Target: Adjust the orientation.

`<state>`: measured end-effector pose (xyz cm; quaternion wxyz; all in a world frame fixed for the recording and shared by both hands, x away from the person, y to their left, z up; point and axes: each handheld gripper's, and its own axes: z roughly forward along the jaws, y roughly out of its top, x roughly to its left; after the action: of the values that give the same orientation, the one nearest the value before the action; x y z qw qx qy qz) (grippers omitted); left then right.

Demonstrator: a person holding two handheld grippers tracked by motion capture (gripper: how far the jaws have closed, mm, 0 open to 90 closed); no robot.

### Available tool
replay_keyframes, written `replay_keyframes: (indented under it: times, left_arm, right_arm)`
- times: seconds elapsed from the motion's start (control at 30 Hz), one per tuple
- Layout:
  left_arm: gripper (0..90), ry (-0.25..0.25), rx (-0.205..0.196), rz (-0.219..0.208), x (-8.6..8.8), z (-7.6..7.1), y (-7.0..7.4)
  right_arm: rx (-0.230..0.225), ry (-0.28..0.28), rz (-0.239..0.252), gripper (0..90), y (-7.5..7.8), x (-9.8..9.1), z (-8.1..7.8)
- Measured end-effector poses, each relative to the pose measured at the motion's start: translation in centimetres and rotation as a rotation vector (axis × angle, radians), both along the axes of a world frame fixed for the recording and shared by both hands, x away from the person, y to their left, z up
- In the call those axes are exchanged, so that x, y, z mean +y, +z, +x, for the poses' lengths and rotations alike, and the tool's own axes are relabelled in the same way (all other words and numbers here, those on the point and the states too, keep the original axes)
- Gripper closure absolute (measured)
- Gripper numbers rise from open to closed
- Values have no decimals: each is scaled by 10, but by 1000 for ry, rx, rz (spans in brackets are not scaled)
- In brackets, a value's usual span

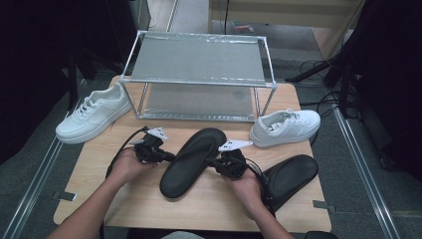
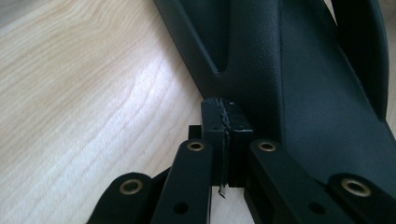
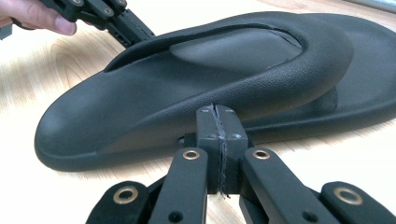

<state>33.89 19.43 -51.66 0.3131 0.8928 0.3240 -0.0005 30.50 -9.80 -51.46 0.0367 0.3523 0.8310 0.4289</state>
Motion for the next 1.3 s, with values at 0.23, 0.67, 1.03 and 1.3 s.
replay_keyframes:
  times: [0.23, 0.67, 1.03, 1.3]
  left_arm:
    - [899, 25, 6, -3, 9, -11, 0]
    - [886, 80, 13, -4, 28, -33, -1]
    - [880, 112, 15, -3, 33, -44, -1]
    - [876, 109, 15, -4, 31, -48, -1]
  right_arm:
    - [-5, 29, -5, 900, 0, 9, 6]
    - [-10, 77, -9, 900, 0, 28, 15]
    - [-29, 111, -24, 896, 1, 40, 20]
    - [-37, 110, -23, 896, 0, 42, 25]
